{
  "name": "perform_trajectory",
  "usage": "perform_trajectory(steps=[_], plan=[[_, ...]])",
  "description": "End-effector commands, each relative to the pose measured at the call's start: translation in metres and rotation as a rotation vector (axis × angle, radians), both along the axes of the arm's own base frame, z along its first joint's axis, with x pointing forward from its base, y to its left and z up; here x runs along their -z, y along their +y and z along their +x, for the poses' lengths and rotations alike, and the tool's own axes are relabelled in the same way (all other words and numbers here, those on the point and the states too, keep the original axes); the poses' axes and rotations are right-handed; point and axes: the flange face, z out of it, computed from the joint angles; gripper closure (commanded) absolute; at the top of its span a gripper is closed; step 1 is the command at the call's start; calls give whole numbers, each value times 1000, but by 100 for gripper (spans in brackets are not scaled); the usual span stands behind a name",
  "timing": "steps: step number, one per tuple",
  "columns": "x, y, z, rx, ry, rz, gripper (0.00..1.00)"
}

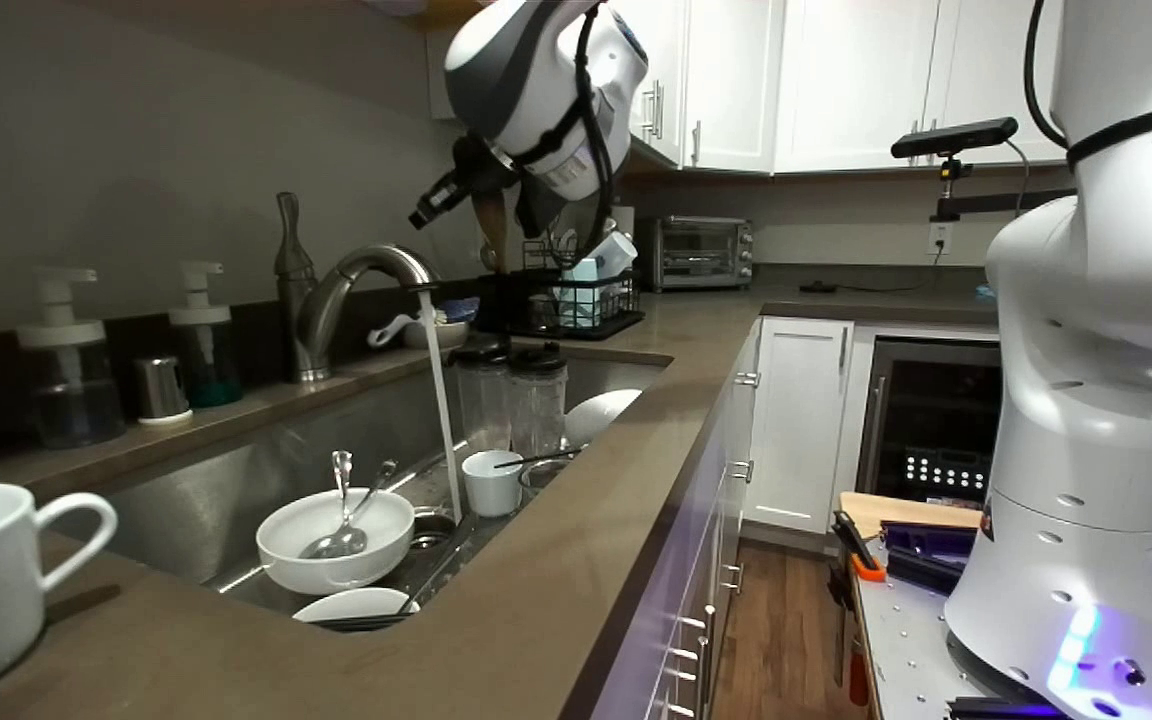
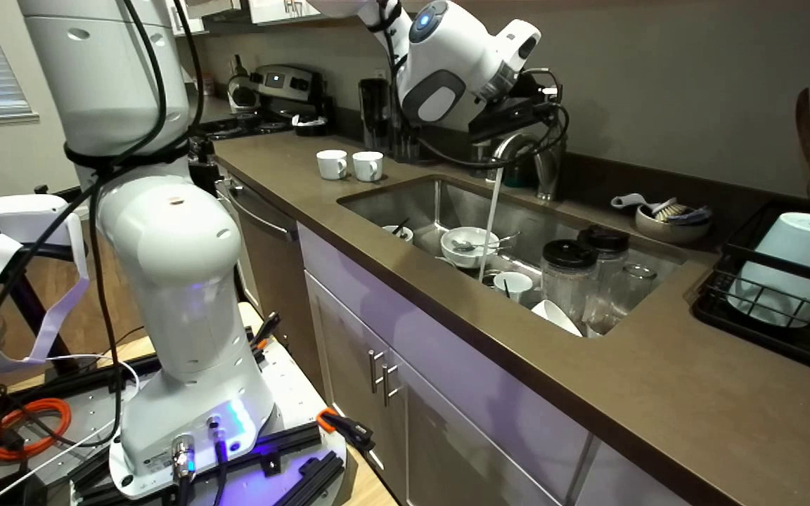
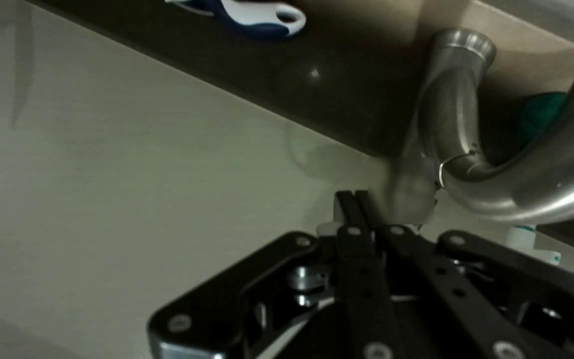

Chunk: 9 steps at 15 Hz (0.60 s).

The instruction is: Turn on the faucet

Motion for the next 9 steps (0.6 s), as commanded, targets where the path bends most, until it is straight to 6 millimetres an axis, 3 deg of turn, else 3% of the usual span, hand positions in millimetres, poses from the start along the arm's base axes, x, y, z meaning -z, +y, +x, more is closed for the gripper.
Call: perform_trajectory(steps=[1,9], plan=[[8,-7,-44,-19,65,6,98],[52,-23,-117,-62,244,25,97]])
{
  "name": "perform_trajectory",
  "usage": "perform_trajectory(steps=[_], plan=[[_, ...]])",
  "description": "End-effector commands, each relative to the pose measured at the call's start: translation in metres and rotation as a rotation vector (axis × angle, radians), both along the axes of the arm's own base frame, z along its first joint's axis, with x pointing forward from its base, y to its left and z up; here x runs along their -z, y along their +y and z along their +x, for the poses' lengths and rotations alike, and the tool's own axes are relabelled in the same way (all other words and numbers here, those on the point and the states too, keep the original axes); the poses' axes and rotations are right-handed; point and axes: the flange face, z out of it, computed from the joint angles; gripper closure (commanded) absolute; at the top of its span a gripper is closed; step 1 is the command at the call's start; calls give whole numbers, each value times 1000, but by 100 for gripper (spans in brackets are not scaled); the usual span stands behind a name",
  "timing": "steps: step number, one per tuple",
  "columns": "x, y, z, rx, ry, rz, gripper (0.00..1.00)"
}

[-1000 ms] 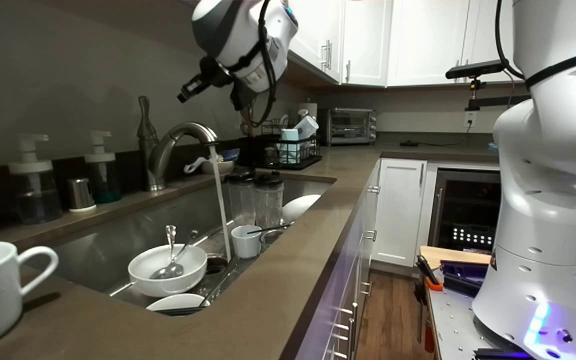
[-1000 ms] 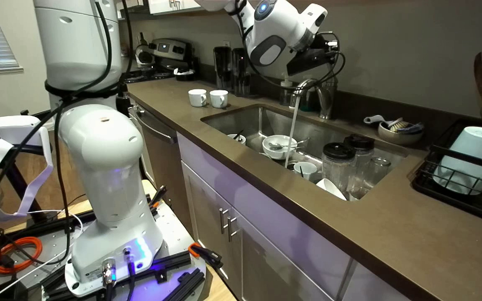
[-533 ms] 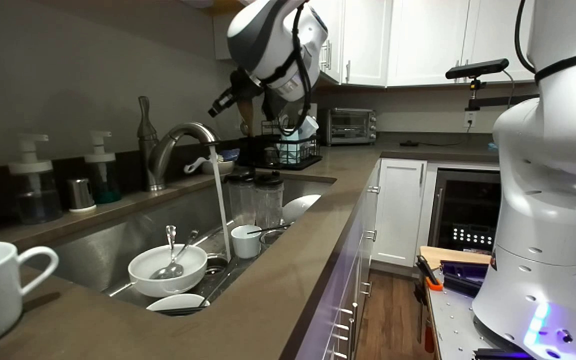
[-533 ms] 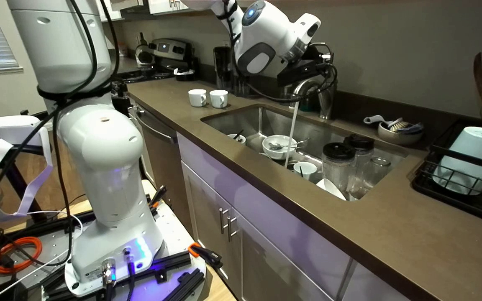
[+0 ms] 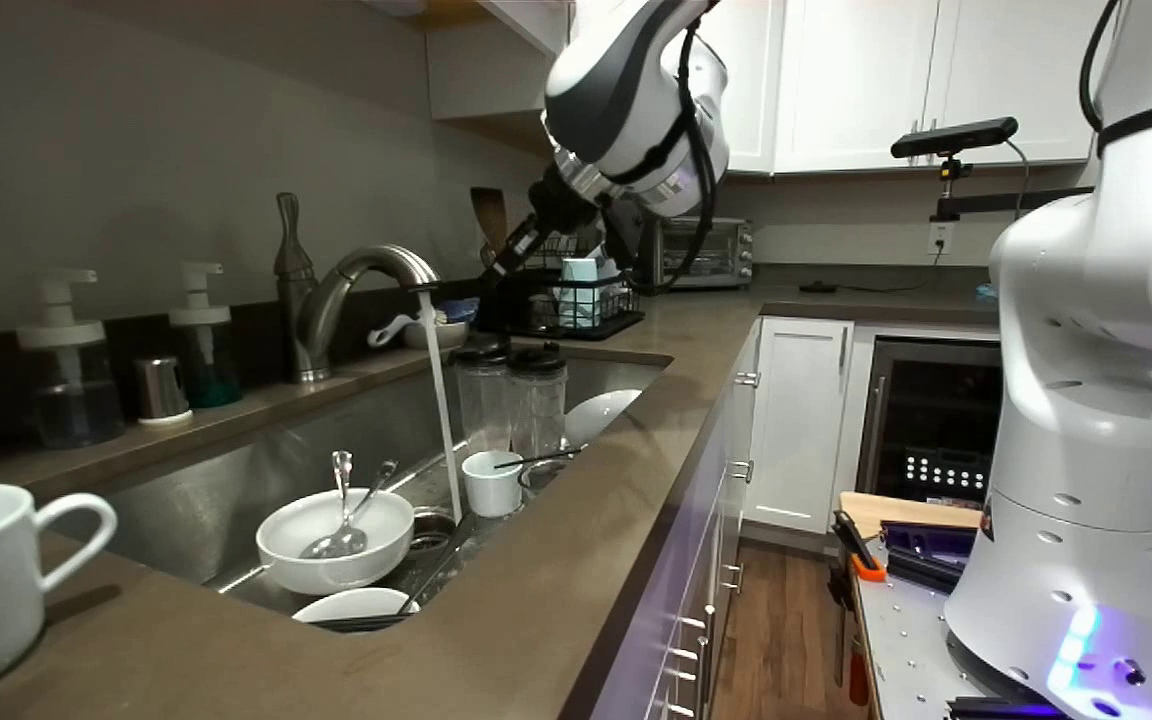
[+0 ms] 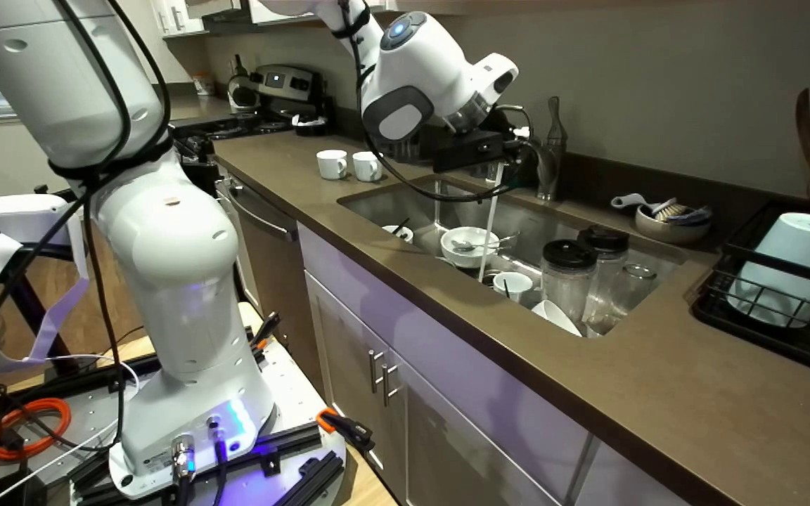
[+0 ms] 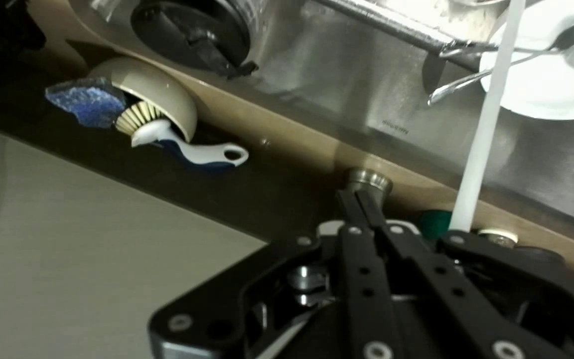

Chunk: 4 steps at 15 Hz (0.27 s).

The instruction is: Turn on the faucet

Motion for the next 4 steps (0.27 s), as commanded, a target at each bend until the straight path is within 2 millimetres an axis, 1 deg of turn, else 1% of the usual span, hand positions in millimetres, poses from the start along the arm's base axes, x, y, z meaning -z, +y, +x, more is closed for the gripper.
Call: perform_trajectory(steps=[1,4], plan=[[12,-8,-38,-18,60,-20,98],[16,-9,-58,-17,92,-36,98]])
